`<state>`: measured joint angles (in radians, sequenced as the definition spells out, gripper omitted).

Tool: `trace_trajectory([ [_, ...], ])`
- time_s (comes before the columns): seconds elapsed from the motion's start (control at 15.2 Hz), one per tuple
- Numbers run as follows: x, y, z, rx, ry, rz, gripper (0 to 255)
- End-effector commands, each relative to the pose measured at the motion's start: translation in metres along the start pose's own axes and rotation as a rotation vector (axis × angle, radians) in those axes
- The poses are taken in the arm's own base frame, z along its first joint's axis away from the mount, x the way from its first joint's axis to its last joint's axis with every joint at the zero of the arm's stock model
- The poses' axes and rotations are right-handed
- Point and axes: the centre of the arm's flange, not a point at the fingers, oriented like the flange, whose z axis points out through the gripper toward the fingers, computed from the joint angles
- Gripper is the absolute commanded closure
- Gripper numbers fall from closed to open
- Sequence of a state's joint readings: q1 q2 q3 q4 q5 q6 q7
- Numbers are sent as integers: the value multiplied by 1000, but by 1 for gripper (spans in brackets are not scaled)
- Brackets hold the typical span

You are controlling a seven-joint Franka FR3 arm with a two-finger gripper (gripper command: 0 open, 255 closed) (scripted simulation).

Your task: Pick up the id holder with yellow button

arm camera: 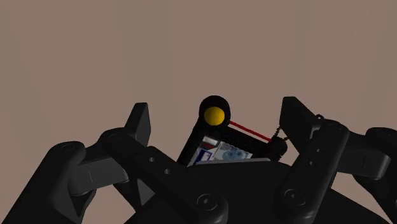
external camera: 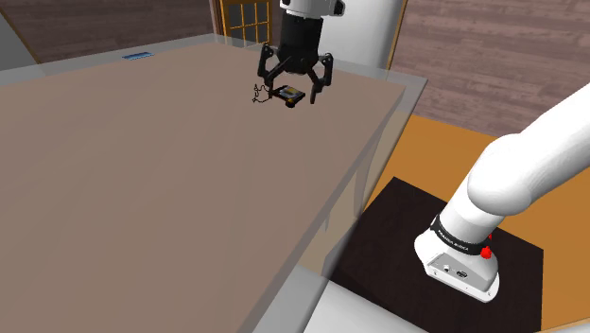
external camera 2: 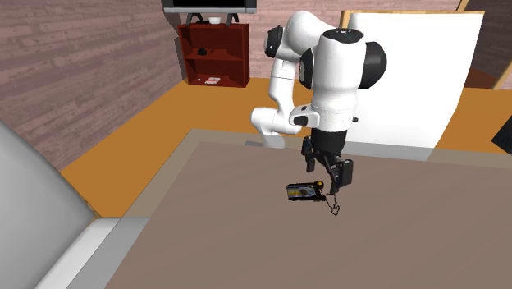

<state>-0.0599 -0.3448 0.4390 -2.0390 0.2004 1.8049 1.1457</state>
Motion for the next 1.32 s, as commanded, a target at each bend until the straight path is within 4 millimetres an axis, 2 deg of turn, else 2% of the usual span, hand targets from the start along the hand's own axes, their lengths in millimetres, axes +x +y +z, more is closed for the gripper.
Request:
trace_trajectory([
  [0.0, 0, 0, 4, 0, 0, 0, 0],
  [0.07, -1, 1, 3, 0, 0, 0, 255],
  [0.66, 0, 0, 4, 0, 0, 0, 255],
  [1.25, -1, -4, -43, 0, 0, 0, 255],
])
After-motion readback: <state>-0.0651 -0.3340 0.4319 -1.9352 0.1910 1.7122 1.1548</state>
